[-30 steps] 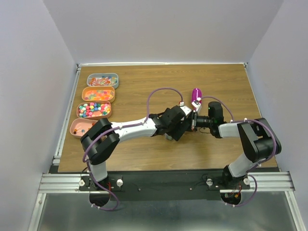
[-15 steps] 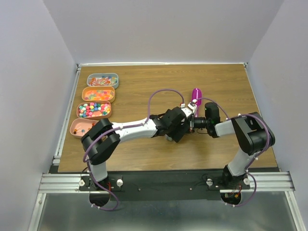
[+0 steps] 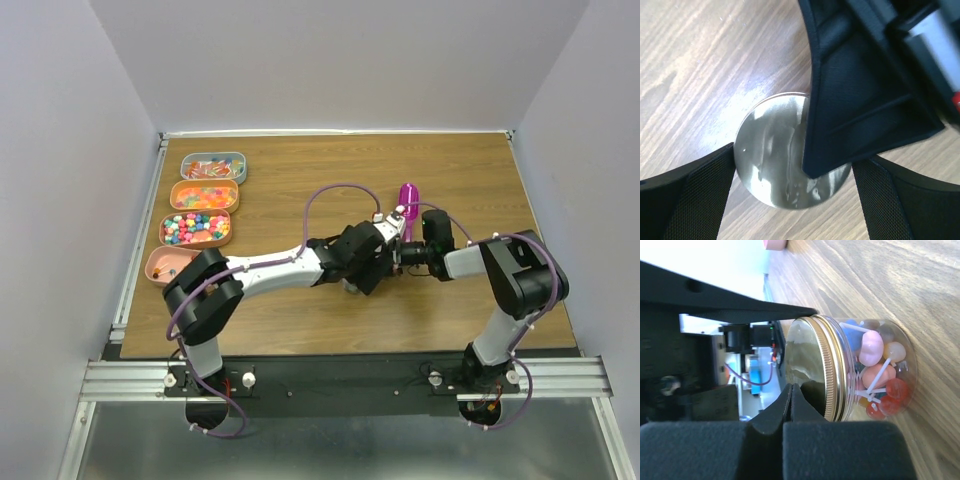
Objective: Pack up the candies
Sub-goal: Close the bottle lid on the packing bottle.
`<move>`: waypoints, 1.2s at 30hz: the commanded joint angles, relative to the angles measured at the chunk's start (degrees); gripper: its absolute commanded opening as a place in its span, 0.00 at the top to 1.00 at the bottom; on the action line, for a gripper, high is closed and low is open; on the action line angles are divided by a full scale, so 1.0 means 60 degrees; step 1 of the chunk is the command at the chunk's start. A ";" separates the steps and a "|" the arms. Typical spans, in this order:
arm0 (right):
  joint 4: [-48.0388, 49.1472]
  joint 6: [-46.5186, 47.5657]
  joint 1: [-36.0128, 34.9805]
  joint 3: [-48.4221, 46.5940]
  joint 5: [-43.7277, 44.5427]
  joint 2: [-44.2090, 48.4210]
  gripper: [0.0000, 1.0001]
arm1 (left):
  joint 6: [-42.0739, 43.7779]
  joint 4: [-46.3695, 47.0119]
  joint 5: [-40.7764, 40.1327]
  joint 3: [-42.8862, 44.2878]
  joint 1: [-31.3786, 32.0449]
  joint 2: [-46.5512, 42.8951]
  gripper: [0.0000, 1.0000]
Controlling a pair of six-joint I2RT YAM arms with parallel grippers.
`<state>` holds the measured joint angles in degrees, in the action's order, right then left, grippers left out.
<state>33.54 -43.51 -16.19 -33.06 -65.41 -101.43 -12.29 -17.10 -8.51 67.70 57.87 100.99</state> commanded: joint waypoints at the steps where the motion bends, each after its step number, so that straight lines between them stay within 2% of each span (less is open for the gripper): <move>1: -0.3421 0.2460 -0.0071 0.0047 0.3239 -0.0337 0.99 | -0.0265 0.0857 0.0130 -0.0252 0.0068 -0.0849 0.02; 8: -0.3700 0.2608 -0.0071 0.0060 0.3694 -0.0586 0.99 | -0.0470 0.1867 -0.0236 -0.1145 0.0024 -0.1888 0.01; 13: -0.3700 0.2680 -0.0071 0.0002 0.3490 -0.0367 0.99 | -0.0792 0.2806 -0.0353 -0.2067 -0.0210 -0.3572 0.01; 17: -0.3715 0.2637 -0.0071 -0.0129 0.3167 0.0365 0.99 | -0.1071 0.3143 -0.0150 -0.2523 -0.0956 -0.4788 0.01; 21: -0.3861 0.2593 -0.0071 -0.0364 0.3152 0.1346 0.96 | -0.1232 0.3202 0.0538 -0.2860 -0.2330 -0.5901 0.01; 27: -0.4445 0.2914 -0.0246 -0.0979 0.3312 0.2650 0.91 | -0.1115 0.3056 0.0335 -0.3153 -0.3432 -0.7015 0.01; 31: -0.5282 0.3879 -0.1399 -0.1317 0.5154 0.3821 0.91 | -0.0925 0.3012 -0.0351 -0.3664 -0.4150 -0.7848 0.01; 32: -0.5282 0.3969 -0.1694 -0.1273 0.6218 0.4331 0.91 | -0.0867 0.3012 -0.0586 -0.3768 -0.4311 -0.8041 0.01; 35: -0.4758 0.4131 -0.2676 -0.0689 0.8371 0.4993 0.91 | -0.0691 0.2939 -0.1670 -0.4134 -0.4415 -0.8773 0.01; 36: -0.4015 0.4174 -0.2838 -0.0208 0.8730 0.5372 0.91 | -0.0560 0.2938 -0.2020 -0.4208 -0.4444 -0.8949 0.01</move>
<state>5.43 -22.83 -27.44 -38.85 -33.32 -75.46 -18.02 0.51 -11.00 44.73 32.18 52.80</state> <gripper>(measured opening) 0.086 0.987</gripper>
